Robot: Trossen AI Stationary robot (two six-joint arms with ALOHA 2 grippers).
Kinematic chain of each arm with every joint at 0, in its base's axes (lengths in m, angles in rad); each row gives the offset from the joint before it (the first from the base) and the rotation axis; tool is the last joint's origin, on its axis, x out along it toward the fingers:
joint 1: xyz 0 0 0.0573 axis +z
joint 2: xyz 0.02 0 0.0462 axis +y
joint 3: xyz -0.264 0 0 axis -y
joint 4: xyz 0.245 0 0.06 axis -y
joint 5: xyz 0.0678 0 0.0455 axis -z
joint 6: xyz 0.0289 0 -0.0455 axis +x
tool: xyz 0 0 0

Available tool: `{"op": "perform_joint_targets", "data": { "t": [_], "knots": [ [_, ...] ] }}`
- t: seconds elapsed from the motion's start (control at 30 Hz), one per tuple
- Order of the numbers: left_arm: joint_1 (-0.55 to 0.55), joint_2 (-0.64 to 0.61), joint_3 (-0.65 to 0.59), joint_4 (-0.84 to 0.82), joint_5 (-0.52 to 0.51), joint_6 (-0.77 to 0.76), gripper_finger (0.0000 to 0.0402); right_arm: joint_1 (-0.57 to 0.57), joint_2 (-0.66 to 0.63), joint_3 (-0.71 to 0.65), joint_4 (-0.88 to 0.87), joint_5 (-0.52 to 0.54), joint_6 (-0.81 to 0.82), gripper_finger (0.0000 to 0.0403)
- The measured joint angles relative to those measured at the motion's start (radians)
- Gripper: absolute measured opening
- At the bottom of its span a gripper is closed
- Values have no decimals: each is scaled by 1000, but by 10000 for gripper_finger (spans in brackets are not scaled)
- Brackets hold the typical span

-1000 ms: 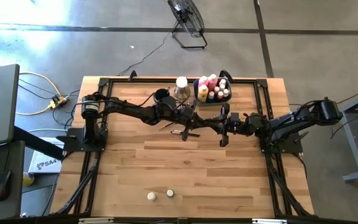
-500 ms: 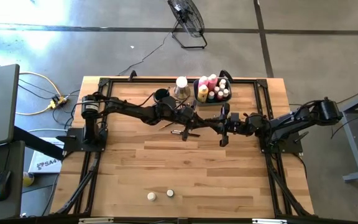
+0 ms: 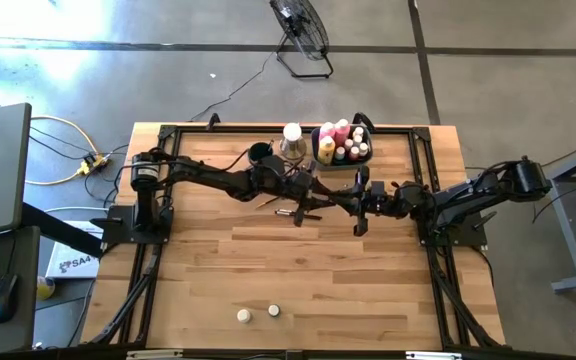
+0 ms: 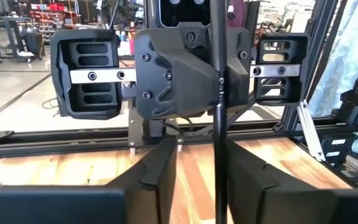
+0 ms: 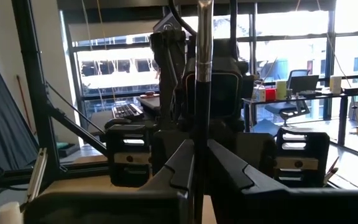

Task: Pick & Place Paint Supplies
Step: Put the silver paintbrush into the blue cup

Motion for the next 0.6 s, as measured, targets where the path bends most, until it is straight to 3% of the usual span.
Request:
{"op": "perform_joint_targets", "data": {
  "t": [0.27,0.6],
  "knots": [
    [21,-39,0,-61,163,0,142,0,0,0,-18,2,-3,25],
    [46,-113,-2,-132,180,8,143,0,-2,2,-31,10,-4,25]
  ]
}}
